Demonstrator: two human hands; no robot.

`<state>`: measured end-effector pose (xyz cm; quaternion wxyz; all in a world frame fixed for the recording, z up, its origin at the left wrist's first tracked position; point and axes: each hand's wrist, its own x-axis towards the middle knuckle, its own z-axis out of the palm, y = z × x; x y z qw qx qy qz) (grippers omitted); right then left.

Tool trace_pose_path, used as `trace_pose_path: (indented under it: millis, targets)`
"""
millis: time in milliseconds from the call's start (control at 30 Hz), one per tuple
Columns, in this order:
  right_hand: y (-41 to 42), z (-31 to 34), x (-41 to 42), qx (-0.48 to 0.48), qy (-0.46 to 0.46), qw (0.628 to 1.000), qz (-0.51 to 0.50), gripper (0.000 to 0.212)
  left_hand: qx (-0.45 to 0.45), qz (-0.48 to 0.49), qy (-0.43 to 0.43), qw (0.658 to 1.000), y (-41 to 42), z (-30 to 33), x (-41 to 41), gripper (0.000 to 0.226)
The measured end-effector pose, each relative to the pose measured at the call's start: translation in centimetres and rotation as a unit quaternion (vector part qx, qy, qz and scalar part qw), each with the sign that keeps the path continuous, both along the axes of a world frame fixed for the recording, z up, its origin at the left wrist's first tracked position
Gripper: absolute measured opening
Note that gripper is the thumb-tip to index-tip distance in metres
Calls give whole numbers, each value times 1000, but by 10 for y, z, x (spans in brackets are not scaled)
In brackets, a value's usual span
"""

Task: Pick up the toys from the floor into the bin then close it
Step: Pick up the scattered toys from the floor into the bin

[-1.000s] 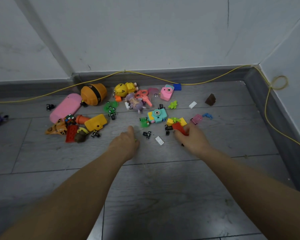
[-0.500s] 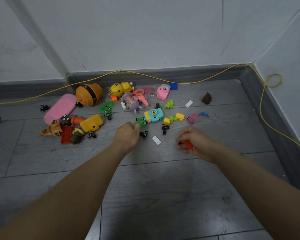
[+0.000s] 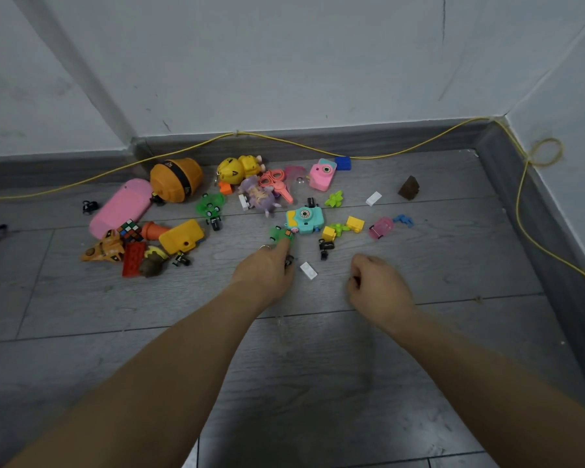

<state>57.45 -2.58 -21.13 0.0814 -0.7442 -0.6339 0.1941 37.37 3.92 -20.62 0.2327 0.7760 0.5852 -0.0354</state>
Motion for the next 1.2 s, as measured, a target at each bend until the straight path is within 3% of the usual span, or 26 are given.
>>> trace_pose_path:
  millis: [67, 133, 200, 267, 300, 367, 433, 567, 633, 733, 833, 967, 1067, 1200]
  targets:
    - [7, 2, -2, -19, 50, 998, -36, 11, 15, -39, 24, 999, -1, 1, -1, 33]
    - [16, 7, -7, -47, 189, 971, -137, 9, 8, -48, 26, 998, -1, 3, -1, 34]
    - [26, 17, -11, -84, 394, 879, -256, 7, 3, -34, 14, 999, -1, 6, -1, 26]
    - [33, 28, -12, -97, 547, 776, -299, 13, 2, -9, -10, 1000, 0, 10, -3, 24]
    - [36, 32, -11, -102, 587, 745, -301, 16, 0, 7, -25, 1000, 0, 13, -2, 26]
    - [42, 34, -9, -115, 611, 724, -297, 16, -10, 44, -69, 997, 1, 16, -1, 27]
    - [46, 27, -10, -118, 579, 749, -299, 11, -20, 59, -98, 993, 2, 18, 3, 27]
    - [52, 13, -16, -48, 326, 922, -205, 10, -20, -18, -72, 997, -2, 13, 13, 22]
    - [54, 11, -21, -5, 218, 967, -132, 9, -23, -23, -46, 998, -5, 8, 16, 25]
    - [56, 6, -23, 37, 164, 981, -95, 9, -31, -8, -15, 999, -9, 5, 20, 33]
    - [57, -2, -21, 54, 123, 988, -79, 25, -24, -1, -2, 1000, -11, 7, 24, 50]
    - [59, -9, -20, 1, 57, 995, -81, 45, -23, -16, 71, 997, -13, 7, 33, 77]
    - [62, -8, -26, -23, -9, 997, -72, 62, -14, -30, 115, 993, -10, 7, 40, 69]
    - [60, -5, -36, -20, -73, 997, -11, 50, -13, -54, 126, 991, -8, 9, 38, 56]
